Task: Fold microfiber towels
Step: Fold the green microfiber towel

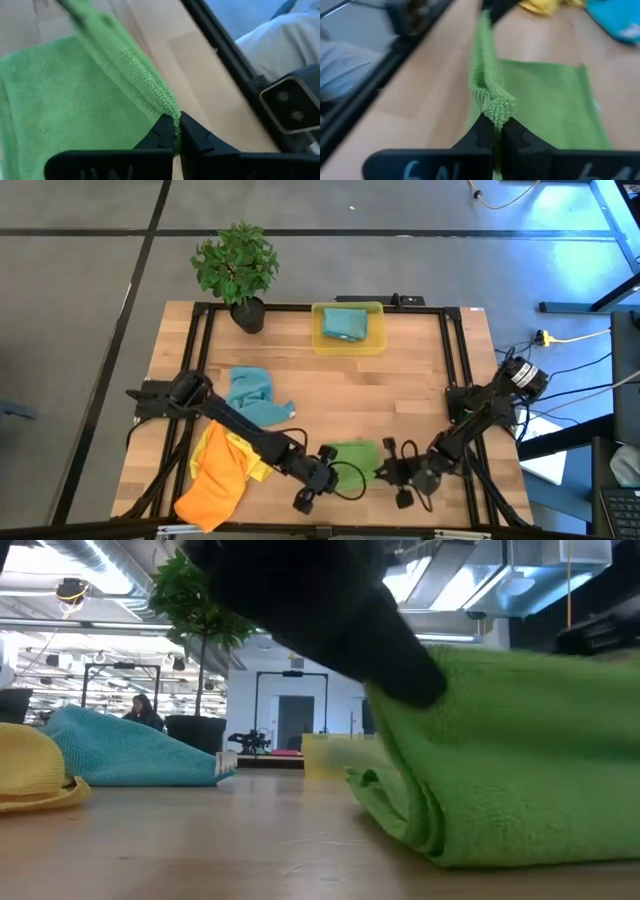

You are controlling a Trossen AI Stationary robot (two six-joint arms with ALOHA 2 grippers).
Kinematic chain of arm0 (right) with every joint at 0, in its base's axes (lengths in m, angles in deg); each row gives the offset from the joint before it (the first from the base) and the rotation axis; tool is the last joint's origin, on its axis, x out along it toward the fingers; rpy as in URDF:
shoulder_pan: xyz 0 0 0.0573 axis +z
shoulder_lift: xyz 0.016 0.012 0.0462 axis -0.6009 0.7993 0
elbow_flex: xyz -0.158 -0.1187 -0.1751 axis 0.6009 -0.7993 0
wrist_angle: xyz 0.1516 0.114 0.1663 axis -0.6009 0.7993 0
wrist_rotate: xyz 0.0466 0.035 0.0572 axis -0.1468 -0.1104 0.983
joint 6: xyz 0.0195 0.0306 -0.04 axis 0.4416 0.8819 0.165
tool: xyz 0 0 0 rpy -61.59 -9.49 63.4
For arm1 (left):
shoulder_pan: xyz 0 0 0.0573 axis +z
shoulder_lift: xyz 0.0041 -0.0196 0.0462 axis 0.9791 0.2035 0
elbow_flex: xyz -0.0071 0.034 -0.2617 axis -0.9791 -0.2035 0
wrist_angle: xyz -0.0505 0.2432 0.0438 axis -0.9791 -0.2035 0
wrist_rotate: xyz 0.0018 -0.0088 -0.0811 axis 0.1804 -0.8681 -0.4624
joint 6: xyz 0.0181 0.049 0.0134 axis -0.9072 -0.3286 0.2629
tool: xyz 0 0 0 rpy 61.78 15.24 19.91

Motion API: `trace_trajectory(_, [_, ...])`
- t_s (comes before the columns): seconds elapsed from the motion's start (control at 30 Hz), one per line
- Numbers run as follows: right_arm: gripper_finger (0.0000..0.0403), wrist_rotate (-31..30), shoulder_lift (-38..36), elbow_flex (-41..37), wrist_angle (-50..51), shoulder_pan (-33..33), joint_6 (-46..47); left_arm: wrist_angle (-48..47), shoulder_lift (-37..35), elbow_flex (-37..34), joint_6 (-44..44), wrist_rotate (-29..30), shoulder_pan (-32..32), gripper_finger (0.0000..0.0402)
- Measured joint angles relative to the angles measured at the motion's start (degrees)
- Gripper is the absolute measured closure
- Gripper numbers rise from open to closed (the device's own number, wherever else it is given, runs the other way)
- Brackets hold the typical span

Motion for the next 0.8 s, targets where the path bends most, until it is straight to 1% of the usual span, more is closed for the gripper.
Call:
trace_trajectory(0.17, [0.0399, -3.49, -0.03, -2.01, -0.03, -2.76, 4.38, -3.62, -0.39, -0.03, -2.17, -0.85, 3.64, 0.0401])
trace_trajectory(0.3, [0.0399, -7.12, -0.28, -4.51, -0.79, -3.09, 9.73, -3.4, -0.55, -0.01, -4.74, -2.42, 6.79, 0.0401])
trace_trajectory(0.43, [0.0399, -11.1, -0.31, -7.84, -2.7, -3.09, 16.48, -3.29, -0.55, -0.29, -4.97, -4.15, 9.1, 0.0401])
trace_trajectory(0.53, [0.0399, -14.44, -0.31, -10.07, -4.58, -2.92, 19.36, -1.12, -0.61, -3.19, -4.45, -4.09, 10.33, 0.0401])
trace_trajectory(0.67, [0.0399, -16.0, -0.35, -11.24, -5.35, -3.43, 20.66, 4.95, -1.2, -7.71, -3.06, -4.13, 11.61, 0.0401])
trace_trajectory(0.8, [0.0399, -16.05, -0.35, -11.34, -5.03, -5.04, 20.7, 7.99, -1.4, -10.43, -1.54, -5.11, 13.67, 0.0401])
